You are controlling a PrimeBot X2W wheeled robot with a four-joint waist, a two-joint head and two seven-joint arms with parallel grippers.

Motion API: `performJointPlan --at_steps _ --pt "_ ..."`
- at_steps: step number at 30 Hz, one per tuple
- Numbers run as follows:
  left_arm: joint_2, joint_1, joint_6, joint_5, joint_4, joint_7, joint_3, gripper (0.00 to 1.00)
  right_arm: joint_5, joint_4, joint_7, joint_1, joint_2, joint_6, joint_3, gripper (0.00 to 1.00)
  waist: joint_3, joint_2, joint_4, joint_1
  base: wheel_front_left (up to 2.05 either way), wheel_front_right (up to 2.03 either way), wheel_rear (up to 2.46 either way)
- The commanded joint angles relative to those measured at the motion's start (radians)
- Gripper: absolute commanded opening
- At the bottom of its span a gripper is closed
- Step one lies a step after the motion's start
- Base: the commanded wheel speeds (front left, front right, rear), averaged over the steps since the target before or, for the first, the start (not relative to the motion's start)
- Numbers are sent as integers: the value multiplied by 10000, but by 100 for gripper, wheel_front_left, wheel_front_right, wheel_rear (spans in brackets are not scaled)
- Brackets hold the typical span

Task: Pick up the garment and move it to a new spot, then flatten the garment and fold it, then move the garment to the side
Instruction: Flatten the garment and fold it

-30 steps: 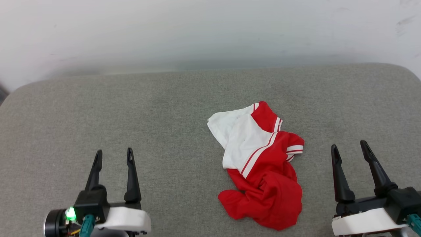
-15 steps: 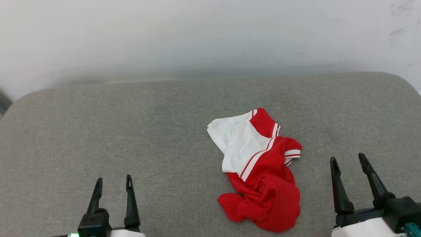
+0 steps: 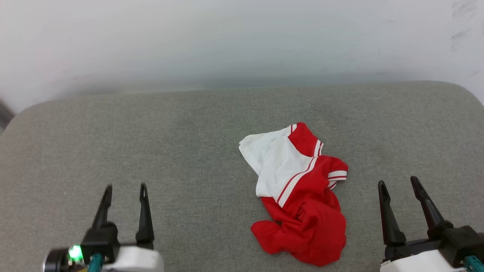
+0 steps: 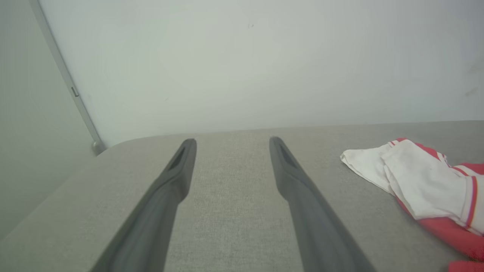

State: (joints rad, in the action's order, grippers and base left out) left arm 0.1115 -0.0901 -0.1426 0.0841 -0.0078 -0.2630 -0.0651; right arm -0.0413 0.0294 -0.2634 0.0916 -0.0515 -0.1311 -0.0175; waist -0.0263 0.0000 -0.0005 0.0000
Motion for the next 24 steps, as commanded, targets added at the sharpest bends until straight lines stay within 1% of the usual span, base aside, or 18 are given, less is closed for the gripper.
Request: performJointPlan --at_steps 1,3,6,8,10,11,13,15,18,22,23,24 --pt "143 545 178 -121 -72 -26 80 100 -23 48 -19 -121 23 7 25 100 -123 0 -21 0 0 0 0" --pt "394 1110 477 -213 23 -26 132 100 17 93 -20 -230 23 7 59 100 -285 0 -48 0 0 0 0" --pt "761 2393 932 -235 175 -26 218 100 64 187 -20 -464 23 7 75 100 -641 0 -106 0 0 0 0" --pt "1081 3123 1282 -303 608 -23 129 100 122 238 -20 -591 23 7 72 100 -898 0 -153 0 0 0 0" --pt "1337 4179 1600 -293 991 52 39 100 173 287 -20 -773 25 7 72 100 -1159 0 -222 0 0 0 0" --pt "1337 4179 1600 -293 991 52 39 100 173 287 -20 -773 25 7 72 100 -1159 0 -222 0 0 0 0" --pt "1543 5162 1922 -291 1332 338 -127 100 217 350 -20 -924 23 7 55 100 -1441 0 -292 0 0 0 0" --pt "1697 6087 2207 -225 1633 787 -314 100 232 407 -20 -1084 25 7 66 100 -1734 0 -382 0 0 0 0" --pt "1856 7424 2508 34 1918 1643 -726 100 228 484 -20 -1343 23 7 77 100 -2150 0 -554 0 0 0 0" --pt "2062 8848 2694 654 2234 2952 -1582 100 190 569 -20 -1592 23 7 87 100 -2613 0 -802 0 0 0 0" --pt "2121 9212 2700 879 2294 3310 -1859 100 185 594 -20 -1636 25 7 95 100 -2731 0 -857 0 0 0 0" --pt "2256 9478 2700 1226 2408 3805 -2384 100 187 597 -20 -1686 25 7 110 100 -2840 0 -919 0 0 0 0"
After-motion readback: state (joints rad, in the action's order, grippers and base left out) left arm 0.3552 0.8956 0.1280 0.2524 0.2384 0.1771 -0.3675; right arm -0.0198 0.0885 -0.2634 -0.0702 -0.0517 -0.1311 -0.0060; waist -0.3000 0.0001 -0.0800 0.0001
